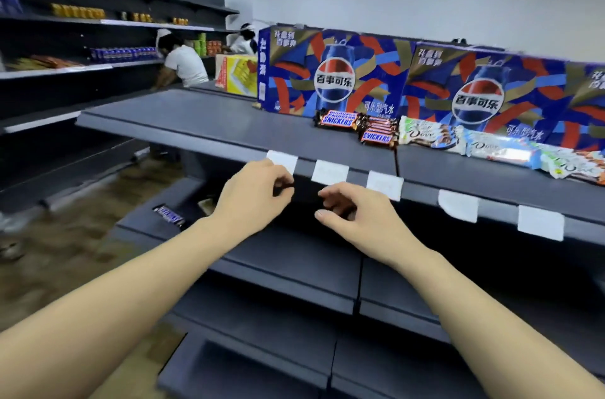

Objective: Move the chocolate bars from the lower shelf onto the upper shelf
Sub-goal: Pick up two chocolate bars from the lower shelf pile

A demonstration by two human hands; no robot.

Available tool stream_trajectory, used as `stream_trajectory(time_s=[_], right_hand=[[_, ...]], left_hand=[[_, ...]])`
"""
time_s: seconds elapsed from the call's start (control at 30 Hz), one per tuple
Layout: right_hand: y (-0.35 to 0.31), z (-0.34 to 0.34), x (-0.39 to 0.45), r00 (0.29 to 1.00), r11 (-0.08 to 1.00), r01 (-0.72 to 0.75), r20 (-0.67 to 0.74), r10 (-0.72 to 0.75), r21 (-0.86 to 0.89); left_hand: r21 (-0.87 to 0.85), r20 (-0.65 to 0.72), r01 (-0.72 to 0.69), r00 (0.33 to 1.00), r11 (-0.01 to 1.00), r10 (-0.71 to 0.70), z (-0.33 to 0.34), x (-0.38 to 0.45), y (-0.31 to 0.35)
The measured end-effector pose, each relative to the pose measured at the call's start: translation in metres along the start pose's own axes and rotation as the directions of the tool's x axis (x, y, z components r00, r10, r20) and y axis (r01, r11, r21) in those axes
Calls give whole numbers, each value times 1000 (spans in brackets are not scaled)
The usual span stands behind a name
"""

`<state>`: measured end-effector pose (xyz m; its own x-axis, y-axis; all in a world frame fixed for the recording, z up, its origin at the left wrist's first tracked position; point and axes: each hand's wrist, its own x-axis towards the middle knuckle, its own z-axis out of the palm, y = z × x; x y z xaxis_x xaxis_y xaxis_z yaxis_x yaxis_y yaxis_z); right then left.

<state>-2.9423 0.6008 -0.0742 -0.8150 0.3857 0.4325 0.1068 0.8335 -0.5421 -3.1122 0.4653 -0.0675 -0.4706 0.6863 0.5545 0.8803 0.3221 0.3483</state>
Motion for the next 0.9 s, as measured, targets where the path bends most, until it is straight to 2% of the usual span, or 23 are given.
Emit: stream_trajectory(time_s=[0.17, 0.37, 0.57, 0.9], right_hand=[[9, 47, -12, 984, 996, -62, 161, 73, -72], [28, 127, 8, 954, 985, -164, 248, 170, -46], [59, 220, 44, 925, 959, -278, 257, 281, -49], [117, 335, 109, 943, 955, -272, 164, 289, -118]], left_hand=[[61, 98, 58, 993, 996, -64, 14, -46, -27], [79, 226, 145, 961, 986, -160, 59, -70, -86], [83, 279, 227, 929, 970, -242, 102, -62, -159], [121, 315, 300, 892, 946, -323, 188, -35, -265]])
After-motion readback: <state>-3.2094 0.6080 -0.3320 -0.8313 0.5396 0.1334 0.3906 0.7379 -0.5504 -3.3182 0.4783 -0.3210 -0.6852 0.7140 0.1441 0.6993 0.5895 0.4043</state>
